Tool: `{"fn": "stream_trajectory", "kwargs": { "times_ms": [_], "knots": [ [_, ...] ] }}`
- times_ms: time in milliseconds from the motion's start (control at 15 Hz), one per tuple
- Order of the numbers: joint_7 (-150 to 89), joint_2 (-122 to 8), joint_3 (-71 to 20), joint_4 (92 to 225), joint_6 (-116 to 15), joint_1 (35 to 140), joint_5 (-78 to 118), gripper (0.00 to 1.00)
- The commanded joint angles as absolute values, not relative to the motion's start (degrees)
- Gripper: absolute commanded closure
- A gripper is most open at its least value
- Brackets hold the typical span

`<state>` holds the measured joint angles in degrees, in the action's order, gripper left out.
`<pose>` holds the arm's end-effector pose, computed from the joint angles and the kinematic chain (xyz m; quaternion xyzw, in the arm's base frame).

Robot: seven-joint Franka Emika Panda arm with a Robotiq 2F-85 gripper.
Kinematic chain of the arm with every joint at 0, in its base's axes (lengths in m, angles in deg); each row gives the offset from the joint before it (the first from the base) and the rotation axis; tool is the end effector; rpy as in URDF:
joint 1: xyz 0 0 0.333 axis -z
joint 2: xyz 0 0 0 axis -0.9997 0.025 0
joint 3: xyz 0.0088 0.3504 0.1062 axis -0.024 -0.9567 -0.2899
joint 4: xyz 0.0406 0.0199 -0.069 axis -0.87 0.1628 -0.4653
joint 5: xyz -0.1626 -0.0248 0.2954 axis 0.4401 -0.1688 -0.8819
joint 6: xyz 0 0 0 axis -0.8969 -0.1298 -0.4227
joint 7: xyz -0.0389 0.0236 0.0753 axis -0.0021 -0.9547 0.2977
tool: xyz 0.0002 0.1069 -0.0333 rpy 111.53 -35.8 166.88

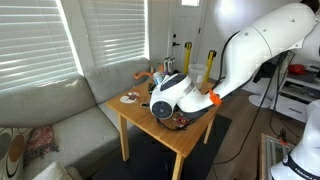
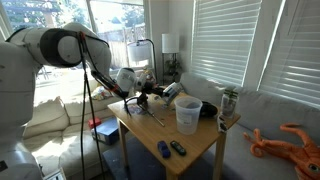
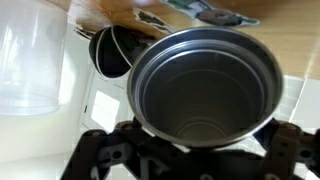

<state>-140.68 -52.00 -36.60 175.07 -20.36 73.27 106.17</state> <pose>0.5877 0.1431 0.4196 0.7256 -0.2875 0.5099 0.3618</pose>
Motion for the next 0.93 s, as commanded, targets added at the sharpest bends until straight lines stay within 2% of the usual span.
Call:
{"fn": "stream_trajectory", "kwargs": {
  "times_ms": [0, 867],
  "knots": [
    [-140.3, -51.6, -38.5, 176.5, -21.3, 74.7, 103.8, 0.00],
    [-133.7, -54.4, -39.7, 176.7, -31.2, 77.0, 90.2, 0.00]
  ]
}}
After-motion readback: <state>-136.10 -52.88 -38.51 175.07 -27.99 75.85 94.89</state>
